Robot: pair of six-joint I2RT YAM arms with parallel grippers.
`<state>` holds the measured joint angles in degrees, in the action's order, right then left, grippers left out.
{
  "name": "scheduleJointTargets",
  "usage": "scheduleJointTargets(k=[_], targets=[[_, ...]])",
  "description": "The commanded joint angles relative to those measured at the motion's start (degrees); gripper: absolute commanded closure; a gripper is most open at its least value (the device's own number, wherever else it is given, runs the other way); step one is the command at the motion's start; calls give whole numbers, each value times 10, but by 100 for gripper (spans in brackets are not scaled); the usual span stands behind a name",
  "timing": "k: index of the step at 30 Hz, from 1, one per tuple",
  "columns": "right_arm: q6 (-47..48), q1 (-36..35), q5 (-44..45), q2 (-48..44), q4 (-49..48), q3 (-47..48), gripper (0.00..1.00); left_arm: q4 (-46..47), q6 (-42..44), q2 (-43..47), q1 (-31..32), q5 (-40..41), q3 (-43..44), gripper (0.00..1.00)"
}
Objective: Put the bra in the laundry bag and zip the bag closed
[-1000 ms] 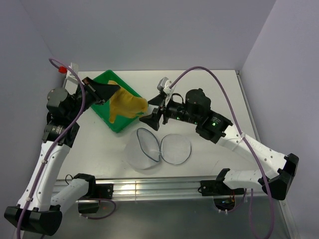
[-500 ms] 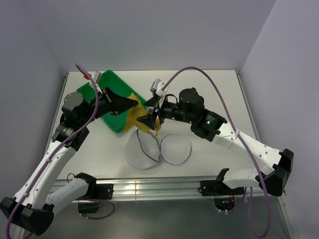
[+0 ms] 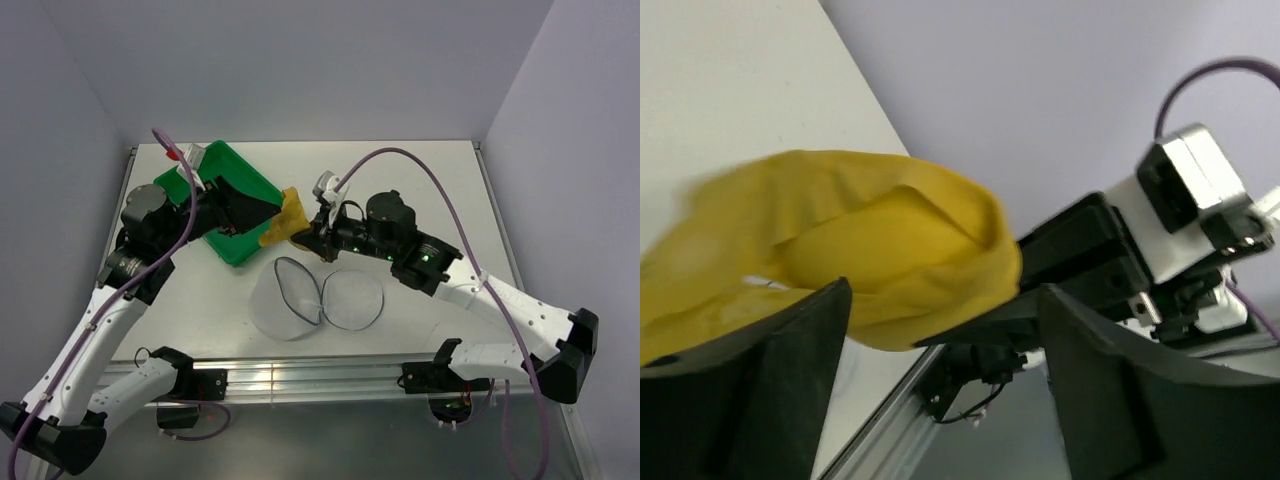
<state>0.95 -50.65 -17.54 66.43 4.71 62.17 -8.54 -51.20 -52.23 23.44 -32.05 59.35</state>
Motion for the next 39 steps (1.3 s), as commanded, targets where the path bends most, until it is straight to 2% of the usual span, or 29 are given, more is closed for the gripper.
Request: scheduleJointTargets(k=[1,3,5,10,15,19,25,28,29,32,34,35,36,39], targets=[[-52,-3,-8,-63,3,15,99,-60,88,37,2,63,45,15],[-86,-2,-28,-75,31,15,100,-65,129,56,2,79,44,4],[-120,-2,-47,-86,57,15,100,-54,152,81,2,67,31,1],[-183,-2,-171,-112,60,-6,100,49,148,117,4,-36,-41,1],[-238,-1,-239,-126,35,-21,100,169,131,130,23,-121,-103,1],[-281,-2,-307,-121,-14,-34,100,143,161,103,66,-110,-96,1],[-285,-1,-307,-123,-18,-43,100,139,193,78,145,-99,-100,1],[-278,1,-289,-126,-8,-43,100,135,204,75,165,-83,-99,21],[-278,2,-289,-126,-7,-45,100,135,204,75,168,-80,-100,45],[-278,9,-285,-132,-6,-50,100,141,201,84,173,-67,-107,70],[-279,13,-275,-136,-3,-55,100,148,196,89,173,-70,-119,67],[-281,19,-271,-138,-3,-59,100,149,193,91,173,-71,-122,50],[-283,21,-268,-140,-2,-61,100,150,191,92,173,-71,-128,43],[-291,28,-251,-145,-1,-66,100,158,183,87,173,-78,-135,38]])
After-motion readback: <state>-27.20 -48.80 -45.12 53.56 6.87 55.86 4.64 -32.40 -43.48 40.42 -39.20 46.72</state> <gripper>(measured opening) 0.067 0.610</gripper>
